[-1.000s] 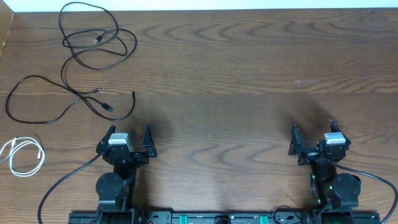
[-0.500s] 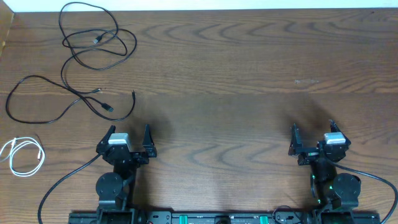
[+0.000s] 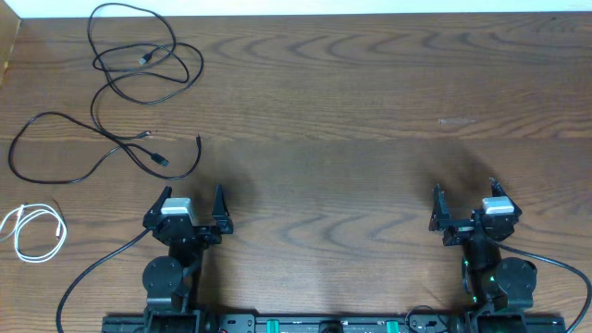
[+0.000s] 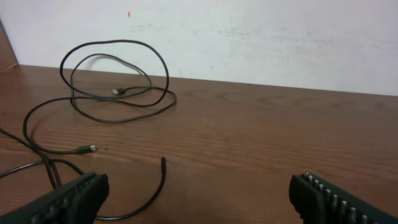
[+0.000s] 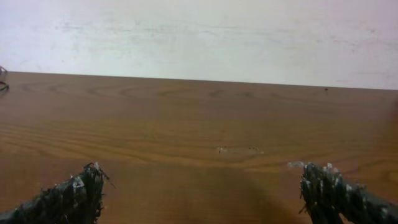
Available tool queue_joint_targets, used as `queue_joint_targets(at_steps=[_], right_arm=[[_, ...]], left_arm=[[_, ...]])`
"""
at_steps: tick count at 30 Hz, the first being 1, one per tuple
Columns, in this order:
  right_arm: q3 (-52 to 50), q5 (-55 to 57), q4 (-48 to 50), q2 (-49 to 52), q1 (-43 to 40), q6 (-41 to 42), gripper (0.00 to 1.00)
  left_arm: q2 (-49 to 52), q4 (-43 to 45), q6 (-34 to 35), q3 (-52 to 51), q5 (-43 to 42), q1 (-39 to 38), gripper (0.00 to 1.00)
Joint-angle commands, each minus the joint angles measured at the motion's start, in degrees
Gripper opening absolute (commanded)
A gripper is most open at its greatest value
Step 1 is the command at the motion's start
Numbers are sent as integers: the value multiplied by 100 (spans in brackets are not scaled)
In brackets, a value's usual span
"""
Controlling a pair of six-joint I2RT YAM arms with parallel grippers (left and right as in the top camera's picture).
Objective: Untangle cables
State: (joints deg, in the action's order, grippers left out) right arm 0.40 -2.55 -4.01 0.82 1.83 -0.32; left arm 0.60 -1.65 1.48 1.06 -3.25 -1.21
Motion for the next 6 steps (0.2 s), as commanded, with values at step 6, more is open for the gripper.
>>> queue_joint_targets(at_steps=[6], right_arm=[[-9, 90, -28, -55, -28, -59, 99]], left_arm=[[-37, -223, -13, -83, 9, 28, 98]])
